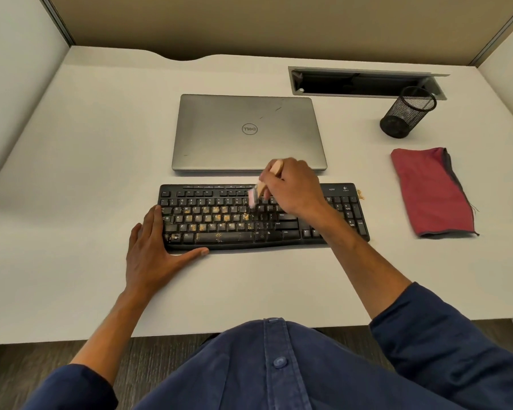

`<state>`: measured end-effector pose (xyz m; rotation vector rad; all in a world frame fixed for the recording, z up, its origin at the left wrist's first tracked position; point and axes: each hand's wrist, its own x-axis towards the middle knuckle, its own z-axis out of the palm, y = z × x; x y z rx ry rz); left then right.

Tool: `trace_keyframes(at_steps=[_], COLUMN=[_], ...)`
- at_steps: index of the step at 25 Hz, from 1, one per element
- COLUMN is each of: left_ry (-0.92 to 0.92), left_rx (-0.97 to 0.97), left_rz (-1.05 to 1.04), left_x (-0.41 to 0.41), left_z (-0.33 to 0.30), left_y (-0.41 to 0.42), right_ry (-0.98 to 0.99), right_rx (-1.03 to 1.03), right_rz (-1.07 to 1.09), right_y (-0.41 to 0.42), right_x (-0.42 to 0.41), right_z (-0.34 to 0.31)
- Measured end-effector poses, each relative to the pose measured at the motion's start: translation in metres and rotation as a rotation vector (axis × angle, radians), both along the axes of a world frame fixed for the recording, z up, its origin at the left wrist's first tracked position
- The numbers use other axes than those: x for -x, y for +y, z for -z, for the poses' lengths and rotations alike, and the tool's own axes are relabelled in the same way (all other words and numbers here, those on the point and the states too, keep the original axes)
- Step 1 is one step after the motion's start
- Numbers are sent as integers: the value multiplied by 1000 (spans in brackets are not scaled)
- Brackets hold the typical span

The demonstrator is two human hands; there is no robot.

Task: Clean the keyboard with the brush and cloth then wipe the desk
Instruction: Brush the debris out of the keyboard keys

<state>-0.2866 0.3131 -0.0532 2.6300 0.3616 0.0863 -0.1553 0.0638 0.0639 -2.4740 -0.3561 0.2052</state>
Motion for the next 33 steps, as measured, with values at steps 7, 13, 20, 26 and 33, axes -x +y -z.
trace_keyframes(at_steps=[7, 13, 20, 26, 33], left_ry=[-1, -10, -11, -17, -7], left_rx=[0, -3, -2, 5, 2], left_rz=[1, 10, 10, -5, 1], left_x=[0, 1, 0, 1, 0], left_z=[0, 0, 1, 0, 0], left_y=[1, 1, 2, 0, 1], right_ry=[42, 38, 67, 226, 147], right_rx=[50, 42, 165, 392, 273], right_rz=[-75, -163, -404, -452, -530], right_y=[6, 4, 13, 5, 22], right_x=[12, 5, -7, -20, -4], right_z=[20, 10, -10, -25, -12])
